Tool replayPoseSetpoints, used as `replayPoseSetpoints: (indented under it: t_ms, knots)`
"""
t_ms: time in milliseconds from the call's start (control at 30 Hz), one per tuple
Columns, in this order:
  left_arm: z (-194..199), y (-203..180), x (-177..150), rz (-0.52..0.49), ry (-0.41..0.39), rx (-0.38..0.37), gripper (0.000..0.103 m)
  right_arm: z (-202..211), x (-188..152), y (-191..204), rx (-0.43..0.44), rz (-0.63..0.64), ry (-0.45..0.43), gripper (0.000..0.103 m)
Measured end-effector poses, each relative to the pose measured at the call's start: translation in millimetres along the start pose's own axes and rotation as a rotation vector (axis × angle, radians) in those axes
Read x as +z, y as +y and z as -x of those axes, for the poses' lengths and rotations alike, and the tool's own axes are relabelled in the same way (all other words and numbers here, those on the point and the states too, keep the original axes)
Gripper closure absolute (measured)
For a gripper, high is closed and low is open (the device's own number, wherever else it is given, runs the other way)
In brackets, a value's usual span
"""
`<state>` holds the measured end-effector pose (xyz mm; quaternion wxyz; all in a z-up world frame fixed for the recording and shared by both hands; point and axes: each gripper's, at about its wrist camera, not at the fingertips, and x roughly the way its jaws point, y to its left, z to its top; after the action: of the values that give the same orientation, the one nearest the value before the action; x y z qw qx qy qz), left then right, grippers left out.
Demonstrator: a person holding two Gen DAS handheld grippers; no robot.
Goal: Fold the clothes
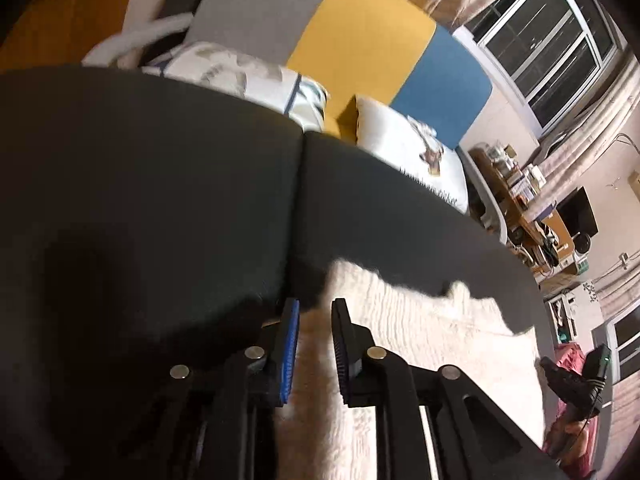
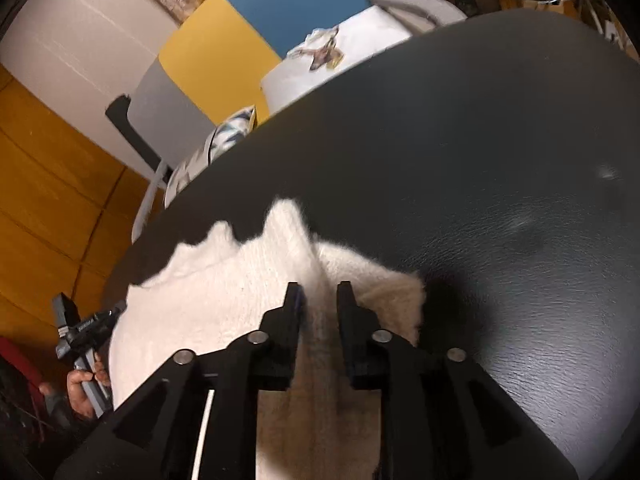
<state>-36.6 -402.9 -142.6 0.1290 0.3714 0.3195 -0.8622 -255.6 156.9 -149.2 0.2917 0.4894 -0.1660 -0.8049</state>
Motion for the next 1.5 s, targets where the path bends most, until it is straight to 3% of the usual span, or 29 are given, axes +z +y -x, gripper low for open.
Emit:
replayPoseSetpoints:
  t_ms: [100,233,333,467,533,667,700,767,800,933,1133,1233,1367,1500]
  knots:
    - [29,-12,0,-0.023,-0.052,-0.042,0.085,27,-2,16,-0.054,0.065,-0.082,0.061]
    - [37,-59,-24,-0.181,-0.010,-0.172,0.083,37,-17,55,0.034,0.233,-0.050,0.060]
    - [20,-109,-54,-0.387,0.056,-0.180,0.083,17,-25,72,0.026,0.285,0.023,0.060]
    - [-25,-133,-68,-0.431,0.161,-0.090,0.083,12,-20,62,0.044,0.217,0.027,0.060]
    - [-39,-124,-63,-0.358,0.186,-0.070,0.083,10,-18,57,0.053,0.184,0.029,0.060]
    - [-20,-113,-55,-0.265,0.171,-0.135,0.084,6,-13,47,0.070,0.116,0.033,0.061]
    - [-9,-113,-57,-0.276,0.163,-0.163,0.084,6,-12,44,0.077,0.100,0.033,0.060]
    - [5,-119,-62,-0.303,0.160,-0.210,0.083,40,-22,33,0.218,0.075,0.004,0.059]
    - [9,-124,-64,-0.318,0.166,-0.230,0.083,54,-26,27,0.289,0.063,-0.003,0.050]
    - [11,-151,-97,-0.400,0.230,-0.289,0.083,110,-75,-4,0.369,0.071,0.010,0.029]
    - [9,-237,-156,-0.623,0.313,-0.370,0.083,127,-137,-38,0.317,0.102,0.092,0.024]
    - [12,-285,-176,-0.762,0.300,-0.404,0.083,115,-133,-35,0.289,0.238,0.073,0.021]
    - [3,-308,-183,-0.769,0.332,-0.419,0.083,107,-124,-32,0.337,0.318,0.057,0.020]
    - [-9,-314,-184,-0.765,0.348,-0.433,0.083,95,-110,-32,0.433,0.364,0.106,0.020]
